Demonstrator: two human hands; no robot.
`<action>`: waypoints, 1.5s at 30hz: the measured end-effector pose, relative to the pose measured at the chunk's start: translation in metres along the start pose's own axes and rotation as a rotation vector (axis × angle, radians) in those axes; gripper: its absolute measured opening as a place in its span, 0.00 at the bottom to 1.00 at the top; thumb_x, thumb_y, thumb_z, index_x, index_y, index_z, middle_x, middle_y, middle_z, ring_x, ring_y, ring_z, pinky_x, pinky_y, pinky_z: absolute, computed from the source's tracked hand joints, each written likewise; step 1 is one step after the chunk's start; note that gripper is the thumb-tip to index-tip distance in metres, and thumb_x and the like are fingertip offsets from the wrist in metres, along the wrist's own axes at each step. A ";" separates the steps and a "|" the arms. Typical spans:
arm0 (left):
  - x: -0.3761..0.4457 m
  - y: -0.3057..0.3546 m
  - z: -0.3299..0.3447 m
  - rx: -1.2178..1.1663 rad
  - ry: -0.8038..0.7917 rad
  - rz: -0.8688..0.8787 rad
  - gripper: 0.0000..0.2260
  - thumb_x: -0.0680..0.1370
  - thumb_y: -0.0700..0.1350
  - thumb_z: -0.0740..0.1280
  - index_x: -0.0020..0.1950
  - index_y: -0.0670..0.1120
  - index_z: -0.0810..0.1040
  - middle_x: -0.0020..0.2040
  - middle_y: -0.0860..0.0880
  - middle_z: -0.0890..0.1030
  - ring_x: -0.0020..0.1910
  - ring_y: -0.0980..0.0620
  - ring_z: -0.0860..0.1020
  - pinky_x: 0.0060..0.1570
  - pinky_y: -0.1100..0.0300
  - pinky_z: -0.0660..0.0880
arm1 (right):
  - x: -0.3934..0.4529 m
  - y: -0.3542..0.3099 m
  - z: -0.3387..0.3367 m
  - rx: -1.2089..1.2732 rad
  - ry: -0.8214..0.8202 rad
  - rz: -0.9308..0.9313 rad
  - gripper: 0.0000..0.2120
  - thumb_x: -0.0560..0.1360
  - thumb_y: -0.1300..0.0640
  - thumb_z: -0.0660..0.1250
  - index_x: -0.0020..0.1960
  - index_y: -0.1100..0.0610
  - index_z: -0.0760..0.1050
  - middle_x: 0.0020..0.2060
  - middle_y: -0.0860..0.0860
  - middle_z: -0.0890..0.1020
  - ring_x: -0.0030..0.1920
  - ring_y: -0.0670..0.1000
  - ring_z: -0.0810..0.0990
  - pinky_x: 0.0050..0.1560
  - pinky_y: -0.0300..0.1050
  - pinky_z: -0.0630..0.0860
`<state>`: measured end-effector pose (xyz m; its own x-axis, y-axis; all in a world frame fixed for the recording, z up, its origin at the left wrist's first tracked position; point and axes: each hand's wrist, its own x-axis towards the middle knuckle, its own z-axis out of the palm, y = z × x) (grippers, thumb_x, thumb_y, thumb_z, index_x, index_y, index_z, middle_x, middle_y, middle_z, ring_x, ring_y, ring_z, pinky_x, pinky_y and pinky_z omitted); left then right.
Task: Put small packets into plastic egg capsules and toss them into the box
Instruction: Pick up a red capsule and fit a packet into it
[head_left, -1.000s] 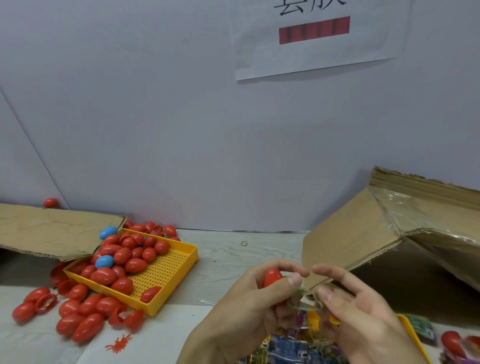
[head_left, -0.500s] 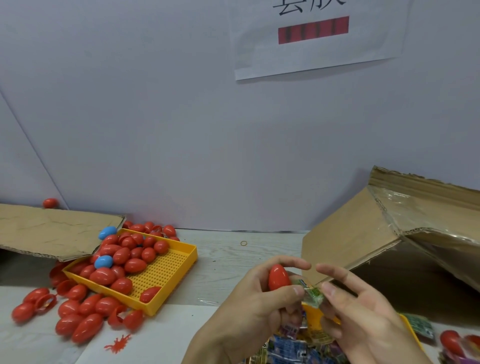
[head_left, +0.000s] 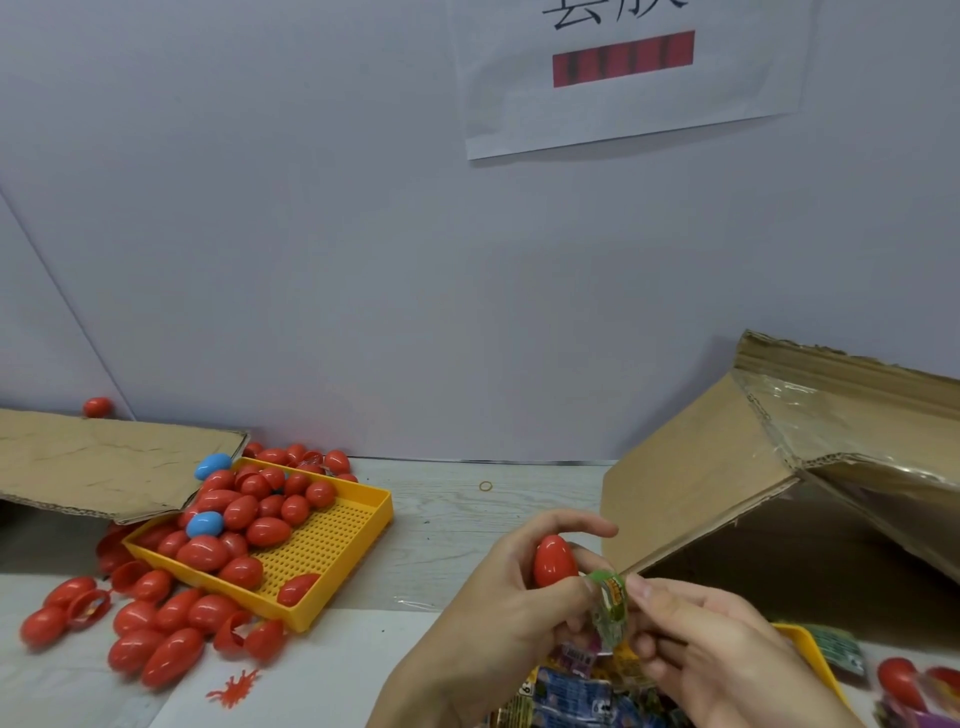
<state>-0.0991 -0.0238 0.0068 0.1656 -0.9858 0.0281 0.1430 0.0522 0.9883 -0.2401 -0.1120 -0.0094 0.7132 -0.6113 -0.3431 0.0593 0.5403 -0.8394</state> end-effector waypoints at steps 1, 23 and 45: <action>0.000 0.000 0.000 0.001 -0.003 -0.003 0.16 0.72 0.35 0.66 0.57 0.48 0.81 0.45 0.46 0.79 0.34 0.53 0.73 0.37 0.60 0.75 | 0.000 0.000 -0.001 -0.004 -0.008 0.013 0.14 0.59 0.58 0.73 0.39 0.68 0.83 0.29 0.58 0.73 0.27 0.51 0.72 0.28 0.41 0.68; 0.006 -0.008 -0.003 0.280 0.082 -0.044 0.08 0.70 0.37 0.65 0.41 0.51 0.77 0.45 0.45 0.78 0.35 0.52 0.77 0.40 0.60 0.76 | -0.001 -0.002 -0.007 -0.106 0.032 -0.061 0.10 0.58 0.61 0.75 0.37 0.65 0.83 0.34 0.61 0.78 0.35 0.56 0.74 0.39 0.47 0.70; 0.007 -0.008 0.000 0.110 0.095 -0.058 0.06 0.69 0.38 0.69 0.41 0.48 0.75 0.31 0.49 0.72 0.29 0.52 0.70 0.32 0.62 0.71 | -0.003 -0.002 0.001 0.004 0.049 -0.164 0.05 0.60 0.63 0.72 0.33 0.65 0.81 0.25 0.59 0.70 0.25 0.53 0.67 0.24 0.42 0.61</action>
<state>-0.0990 -0.0315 -0.0013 0.2526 -0.9668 -0.0382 0.0483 -0.0269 0.9985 -0.2415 -0.1104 -0.0058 0.6586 -0.7192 -0.2216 0.1753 0.4330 -0.8842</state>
